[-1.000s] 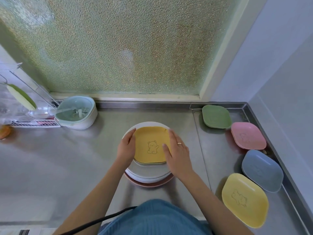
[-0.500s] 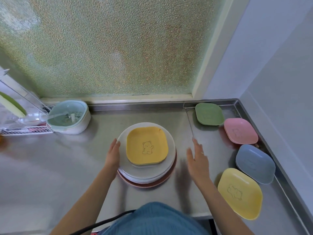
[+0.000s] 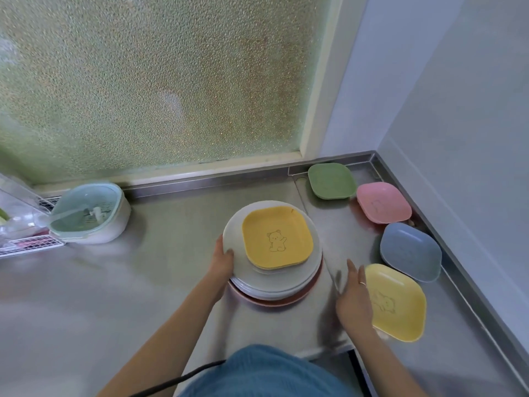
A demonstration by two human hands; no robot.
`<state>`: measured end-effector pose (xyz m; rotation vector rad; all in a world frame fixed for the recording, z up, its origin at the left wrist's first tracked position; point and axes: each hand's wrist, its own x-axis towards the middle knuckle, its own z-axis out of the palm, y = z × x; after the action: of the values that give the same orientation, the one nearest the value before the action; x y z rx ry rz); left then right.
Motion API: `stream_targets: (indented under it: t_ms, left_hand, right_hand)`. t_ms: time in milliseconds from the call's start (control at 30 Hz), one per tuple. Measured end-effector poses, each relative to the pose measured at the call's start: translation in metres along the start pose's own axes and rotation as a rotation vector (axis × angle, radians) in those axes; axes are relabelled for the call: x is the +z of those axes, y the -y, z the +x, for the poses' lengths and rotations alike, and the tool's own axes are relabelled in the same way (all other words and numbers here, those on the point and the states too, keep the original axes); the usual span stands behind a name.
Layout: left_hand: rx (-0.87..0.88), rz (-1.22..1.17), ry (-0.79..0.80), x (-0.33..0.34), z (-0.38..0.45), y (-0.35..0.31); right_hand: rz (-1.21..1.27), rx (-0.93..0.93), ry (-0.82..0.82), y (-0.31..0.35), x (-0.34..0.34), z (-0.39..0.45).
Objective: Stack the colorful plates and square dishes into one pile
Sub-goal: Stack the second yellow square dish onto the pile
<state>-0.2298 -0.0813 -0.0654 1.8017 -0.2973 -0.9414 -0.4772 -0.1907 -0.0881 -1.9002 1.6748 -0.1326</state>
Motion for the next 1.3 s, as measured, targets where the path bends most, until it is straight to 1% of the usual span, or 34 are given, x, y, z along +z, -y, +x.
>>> stream_targets:
  t_ms: [100, 233, 333, 433, 500, 633, 733, 800, 867, 933, 1000, 1100, 1133, 1200, 1233, 1300]
  left_hand:
    - [0.038, 0.014, 0.056, 0.015, -0.007, -0.001]
    - [0.07, 0.017, 0.011, 0.022, -0.01, 0.002]
    - [0.092, 0.007, -0.008, 0.024, -0.013, 0.002]
    - [0.107, 0.008, -0.026, 0.026, -0.014, 0.002]
    - [0.109, 0.012, -0.027, 0.026, -0.015, 0.002]
    - [0.125, 0.005, -0.005, 0.024, -0.017, 0.002]
    - [0.141, 0.024, -0.007, 0.023, -0.018, 0.003]
    - [0.146, 0.054, -0.016, 0.022, -0.017, 0.003]
    - [0.141, 0.076, -0.026, 0.023, -0.015, 0.003]
    - [0.141, 0.084, -0.026, 0.023, -0.013, 0.002]
    - [0.138, 0.089, -0.019, 0.022, -0.012, 0.003]
    - [0.094, 0.042, -0.021, 0.02, -0.01, 0.001]
    - [0.078, 0.017, -0.026, 0.019, -0.01, -0.001]
    - [0.062, -0.013, -0.039, 0.018, -0.009, -0.005]
    - [0.064, -0.014, -0.053, 0.017, -0.008, -0.007]
    - [0.091, 0.017, -0.097, 0.017, -0.007, -0.011]
  right_hand:
    - [0.077, 0.01, -0.05, -0.001, -0.001, -0.007]
    - [0.078, -0.007, -0.118, -0.001, -0.004, -0.009]
    - [0.067, -0.066, -0.179, 0.0, -0.007, -0.014]
    - [0.08, -0.082, -0.246, 0.005, -0.012, -0.02]
    - [0.134, -0.096, -0.289, 0.012, -0.015, -0.021]
    - [0.253, -0.187, -0.351, 0.032, -0.02, -0.019]
    - [0.296, -0.184, -0.377, 0.042, -0.031, -0.014]
    - [0.351, -0.239, -0.394, 0.047, -0.04, -0.01]
    - [0.435, -0.343, -0.402, 0.056, -0.049, -0.008]
    - [0.492, -0.473, -0.373, 0.066, -0.055, -0.008]
    - [0.493, -0.608, -0.301, 0.076, -0.057, -0.008]
    - [0.36, -0.787, -0.152, 0.081, -0.05, -0.008]
    - [0.291, -0.804, -0.065, 0.081, -0.047, -0.007]
    - [0.17, -0.766, 0.101, 0.077, -0.043, -0.006]
    - [0.147, -0.745, 0.138, 0.074, -0.041, -0.006]
    - [0.142, -0.753, 0.137, 0.073, -0.041, -0.008]
